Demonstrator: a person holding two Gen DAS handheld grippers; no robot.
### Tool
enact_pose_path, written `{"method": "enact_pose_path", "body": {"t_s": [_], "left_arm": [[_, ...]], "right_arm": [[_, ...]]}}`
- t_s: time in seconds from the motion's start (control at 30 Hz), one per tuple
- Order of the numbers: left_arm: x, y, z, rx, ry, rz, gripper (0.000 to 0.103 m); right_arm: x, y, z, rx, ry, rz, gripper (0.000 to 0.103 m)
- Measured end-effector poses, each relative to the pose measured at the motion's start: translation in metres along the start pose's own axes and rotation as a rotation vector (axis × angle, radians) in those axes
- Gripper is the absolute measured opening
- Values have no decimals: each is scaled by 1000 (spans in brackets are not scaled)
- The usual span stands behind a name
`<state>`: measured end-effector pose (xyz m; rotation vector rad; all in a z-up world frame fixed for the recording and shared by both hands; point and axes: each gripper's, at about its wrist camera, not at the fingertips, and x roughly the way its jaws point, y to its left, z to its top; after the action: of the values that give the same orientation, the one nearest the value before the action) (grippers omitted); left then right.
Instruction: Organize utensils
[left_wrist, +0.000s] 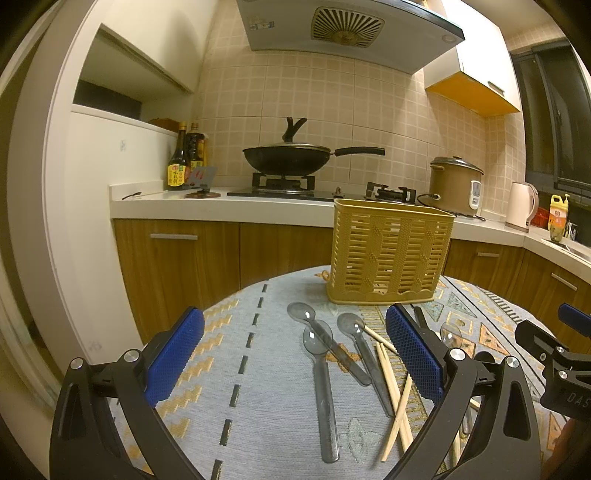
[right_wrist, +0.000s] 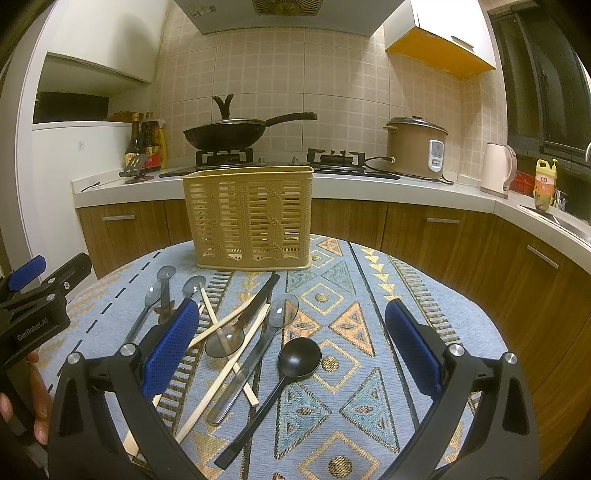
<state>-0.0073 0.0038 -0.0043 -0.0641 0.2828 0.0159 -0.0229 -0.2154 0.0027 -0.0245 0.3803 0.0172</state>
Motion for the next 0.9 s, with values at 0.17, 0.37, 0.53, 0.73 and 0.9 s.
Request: {"method": "enact_pose_path", "body": {"t_s": [0.17, 0.37, 0.53, 0.73, 0.9], "left_arm": [[1, 1, 0, -4, 5, 0, 95], [0, 2, 0, -7, 6, 0, 95], [0, 3, 0, -14, 4, 0, 95], [9, 12, 0, -58, 59, -28, 95], [35, 31, -3, -150, 218, -95, 88]], "right_arm": [[0, 0, -1, -1, 6, 3, 96], [1, 0, -1, 1, 10, -11, 96], [9, -4, -2, 27, 71, -25, 96], [7, 7, -4, -25, 57, -42, 96], [13, 11, -3, -50, 90, -37, 95]]}}
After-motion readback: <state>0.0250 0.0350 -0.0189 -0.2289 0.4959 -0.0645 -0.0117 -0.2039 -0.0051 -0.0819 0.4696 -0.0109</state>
